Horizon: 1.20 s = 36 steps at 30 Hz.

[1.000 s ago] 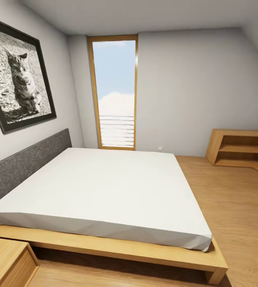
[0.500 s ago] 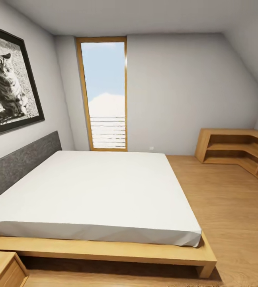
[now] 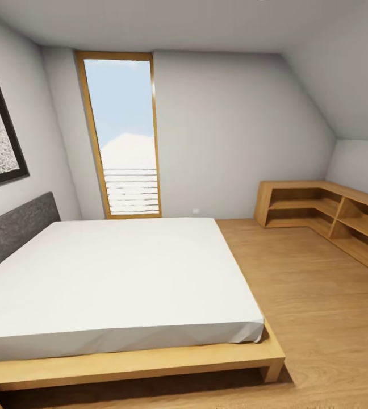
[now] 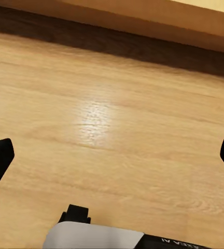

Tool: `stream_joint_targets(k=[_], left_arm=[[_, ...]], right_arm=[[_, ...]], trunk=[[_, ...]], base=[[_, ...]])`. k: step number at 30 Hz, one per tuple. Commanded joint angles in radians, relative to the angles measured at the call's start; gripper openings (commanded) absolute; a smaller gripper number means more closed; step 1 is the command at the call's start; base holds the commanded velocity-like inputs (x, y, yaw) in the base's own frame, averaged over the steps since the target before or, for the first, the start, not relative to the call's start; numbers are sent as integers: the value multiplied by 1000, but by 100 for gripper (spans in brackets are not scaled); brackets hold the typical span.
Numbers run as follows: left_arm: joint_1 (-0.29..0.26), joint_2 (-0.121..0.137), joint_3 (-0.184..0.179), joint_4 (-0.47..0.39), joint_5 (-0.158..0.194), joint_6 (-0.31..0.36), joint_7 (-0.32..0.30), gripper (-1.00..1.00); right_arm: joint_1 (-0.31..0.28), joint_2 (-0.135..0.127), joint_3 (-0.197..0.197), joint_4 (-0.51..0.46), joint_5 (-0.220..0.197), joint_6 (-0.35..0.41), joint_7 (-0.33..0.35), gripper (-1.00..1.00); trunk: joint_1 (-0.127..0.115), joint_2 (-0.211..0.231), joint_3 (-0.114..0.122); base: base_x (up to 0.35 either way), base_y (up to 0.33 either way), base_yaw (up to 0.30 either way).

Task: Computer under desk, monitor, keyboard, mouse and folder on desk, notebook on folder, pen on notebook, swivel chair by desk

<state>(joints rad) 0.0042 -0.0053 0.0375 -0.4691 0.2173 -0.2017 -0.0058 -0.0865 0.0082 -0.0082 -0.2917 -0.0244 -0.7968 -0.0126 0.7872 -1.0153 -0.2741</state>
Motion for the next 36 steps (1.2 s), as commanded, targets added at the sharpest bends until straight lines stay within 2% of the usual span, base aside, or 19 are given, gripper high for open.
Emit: stream_joint_targets(k=[1,5,6,8,28,36], left_arm=[[0,-1,2,5,4,-2,-1,100],[0,-2,0,22,3,-3,0,100],[0,-1,0,29,3,-4,0,100],[0,-1,1,35,2,-5,0,100],[0,-2,-1,38,1,-6,-1,100],[0,-4,-2,38,1,-5,-1,100]], right_arm=[[-5,9,-1,-2,-23,-4,-4,100],[-31,19,-2,-6,-91,-6,-22,100],[-55,21,-2,-8,-143,-8,-31,100],[-94,19,2,-4,-194,-7,-39,100],[-105,16,9,40,-167,13,-62,100],[-105,14,11,47,-138,46,-63,100]], trunk=[[0,-1,-1],[0,-1,-1],[0,-1,-1],[0,-1,-3],[0,-1,-25],[0,-1,-31]], base=[[0,0,-258],[0,0,-251],[0,0,-251],[0,0,-252],[0,0,-224],[0,0,-253]])
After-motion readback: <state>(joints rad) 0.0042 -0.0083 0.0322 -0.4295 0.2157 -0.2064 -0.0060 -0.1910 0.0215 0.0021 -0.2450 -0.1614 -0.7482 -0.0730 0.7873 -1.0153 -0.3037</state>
